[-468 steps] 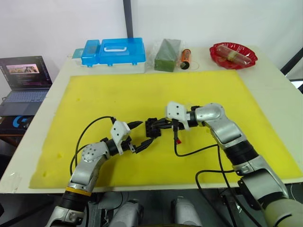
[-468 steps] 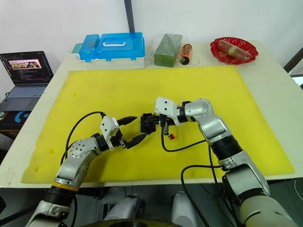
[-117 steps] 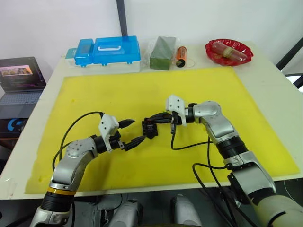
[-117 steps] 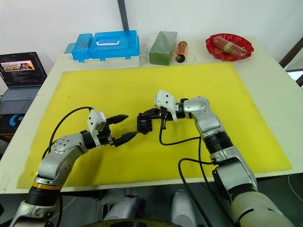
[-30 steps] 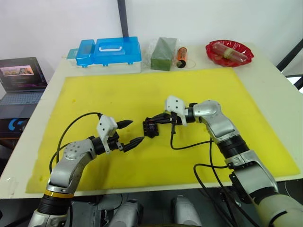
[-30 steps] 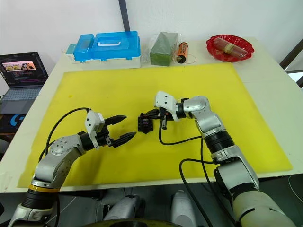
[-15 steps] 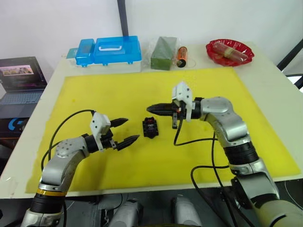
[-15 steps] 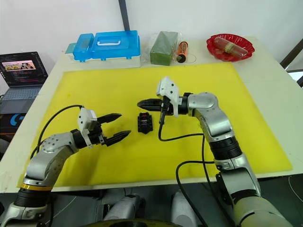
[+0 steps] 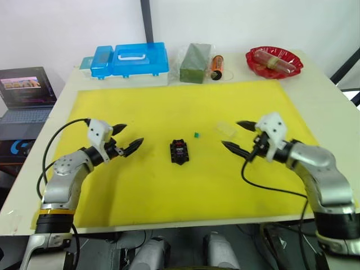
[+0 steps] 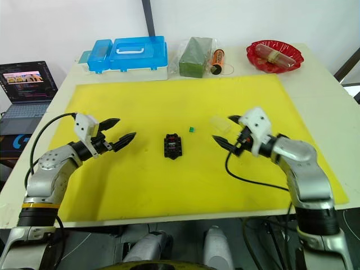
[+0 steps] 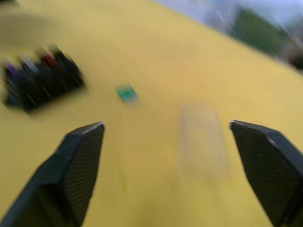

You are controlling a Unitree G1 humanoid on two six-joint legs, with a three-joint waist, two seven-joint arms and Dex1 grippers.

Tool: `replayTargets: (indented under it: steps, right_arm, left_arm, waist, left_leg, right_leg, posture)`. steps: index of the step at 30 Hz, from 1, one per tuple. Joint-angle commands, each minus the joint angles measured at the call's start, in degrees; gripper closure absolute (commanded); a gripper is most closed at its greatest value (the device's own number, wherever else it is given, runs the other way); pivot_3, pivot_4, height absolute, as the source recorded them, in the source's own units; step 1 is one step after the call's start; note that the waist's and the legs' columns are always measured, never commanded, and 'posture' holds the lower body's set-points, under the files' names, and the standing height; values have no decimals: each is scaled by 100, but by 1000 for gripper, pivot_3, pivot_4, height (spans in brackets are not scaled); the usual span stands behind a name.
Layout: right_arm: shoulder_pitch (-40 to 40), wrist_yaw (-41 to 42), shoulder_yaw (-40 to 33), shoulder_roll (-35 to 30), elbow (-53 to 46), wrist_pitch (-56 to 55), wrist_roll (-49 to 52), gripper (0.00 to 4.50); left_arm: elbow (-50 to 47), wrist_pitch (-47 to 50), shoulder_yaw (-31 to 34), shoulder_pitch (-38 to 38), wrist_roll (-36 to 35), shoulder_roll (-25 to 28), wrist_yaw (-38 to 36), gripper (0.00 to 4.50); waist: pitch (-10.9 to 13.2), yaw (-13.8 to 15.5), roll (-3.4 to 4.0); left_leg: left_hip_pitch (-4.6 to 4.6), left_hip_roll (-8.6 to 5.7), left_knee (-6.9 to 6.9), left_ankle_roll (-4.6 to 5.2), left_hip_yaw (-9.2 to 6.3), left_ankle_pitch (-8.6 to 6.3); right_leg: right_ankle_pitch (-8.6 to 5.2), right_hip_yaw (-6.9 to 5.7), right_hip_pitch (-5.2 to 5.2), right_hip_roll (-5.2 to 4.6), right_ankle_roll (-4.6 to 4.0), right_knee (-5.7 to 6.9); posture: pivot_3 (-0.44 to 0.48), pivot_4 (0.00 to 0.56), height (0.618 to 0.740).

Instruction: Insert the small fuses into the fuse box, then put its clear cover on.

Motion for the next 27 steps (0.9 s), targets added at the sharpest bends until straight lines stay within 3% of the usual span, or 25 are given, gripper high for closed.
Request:
replayTargets:
  steps: [1, 6, 15, 23, 27]
  right_arm:
    - [682, -345, -635, -8, -149, -338, -82, 40]
    - [1294, -687, -720, 246, -97, -482, -45, 40]
    - [1190, -1034, -616, 350, -547, -74, 106, 40]
    - [50, -1225, -278, 487, -1643, 2350, 1844, 40]
    - [-684, -1825, -228, 1029, -1519, 3441, 2530, 40]
  left_arm:
    - [-87, -230, 369, 166, 47, -4, 310, 0]
    - [-187, -199, 446, 330, 25, -121, 560, 0]
    - [-401, -124, 430, 189, -175, -139, 373, 0]
    - [-1394, 468, -154, -142, -759, 350, -1016, 0]
    - [-1592, 541, -414, -265, -805, 427, -1383, 0]
  waist:
    - [-1, -1, -1]
    - [0, -6, -1]
    - [0, 5, -1]
    - [0, -11, -1]
    - [1, -7, 0]
  left_leg:
    - [0, 2, 0, 0, 0, 0]
    - [4, 3, -1, 0, 5, 0]
    - [6, 4, 0, 0, 7, 0]
    - [5, 6, -1, 1, 6, -1]
    - [4, 8, -2, 1, 6, -1]
  right_leg:
    - [0, 0, 0, 1, 0, 0]
    - [0, 2, 2, 1, 0, 1]
    - [1, 2, 6, 1, 2, 0]
    - [1, 2, 5, 1, 2, -2]
    - [2, 2, 5, 2, 2, -3]
  posture:
    - [0, 150, 740]
    - [0, 150, 740]
    - [0, 150, 740]
    - [0, 150, 740]
    - [0, 150, 740]
